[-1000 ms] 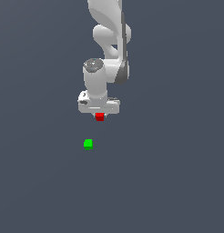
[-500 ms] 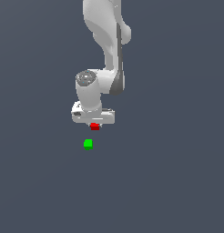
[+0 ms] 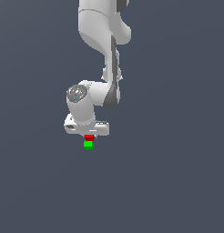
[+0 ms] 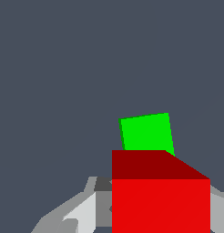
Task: Stack the red cube on top of the green cube.
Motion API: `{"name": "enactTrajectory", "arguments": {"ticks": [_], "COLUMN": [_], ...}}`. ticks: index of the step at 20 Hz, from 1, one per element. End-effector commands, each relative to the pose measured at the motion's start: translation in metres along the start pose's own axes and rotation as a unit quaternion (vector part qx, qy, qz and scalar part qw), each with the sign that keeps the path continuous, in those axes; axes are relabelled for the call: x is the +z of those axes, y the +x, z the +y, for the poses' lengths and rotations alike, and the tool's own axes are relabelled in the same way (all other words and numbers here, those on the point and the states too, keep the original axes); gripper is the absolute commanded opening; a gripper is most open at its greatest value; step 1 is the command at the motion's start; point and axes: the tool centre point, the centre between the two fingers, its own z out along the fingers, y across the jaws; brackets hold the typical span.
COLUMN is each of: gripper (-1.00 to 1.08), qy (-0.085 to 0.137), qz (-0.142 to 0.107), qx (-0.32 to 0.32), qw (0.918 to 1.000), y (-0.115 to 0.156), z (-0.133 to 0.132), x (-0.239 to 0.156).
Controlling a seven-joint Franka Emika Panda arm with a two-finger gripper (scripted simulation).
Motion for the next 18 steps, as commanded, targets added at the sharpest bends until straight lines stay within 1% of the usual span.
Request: {"name": "enactTrajectory", "arguments": {"ticks": [1, 6, 12, 13, 18], "gripper": [-1.00, -1.00, -1.00, 1.00, 1.00], "qy": [0.000, 0.000, 0.000, 0.000, 0.000], "qz": [0.001, 0.001, 0.001, 0.001, 0.001], "qx": [0.000, 0.000, 0.000, 0.000, 0.000], "qw": [1.0000, 1.0000, 1.0000, 1.0000, 1.0000], "y": [0.010, 0.021, 0.026, 0.026, 0.026], "z": [0.004, 0.008, 0.010, 0.010, 0.010], "x": [0.003, 0.007, 0.008, 0.008, 0.008]}}
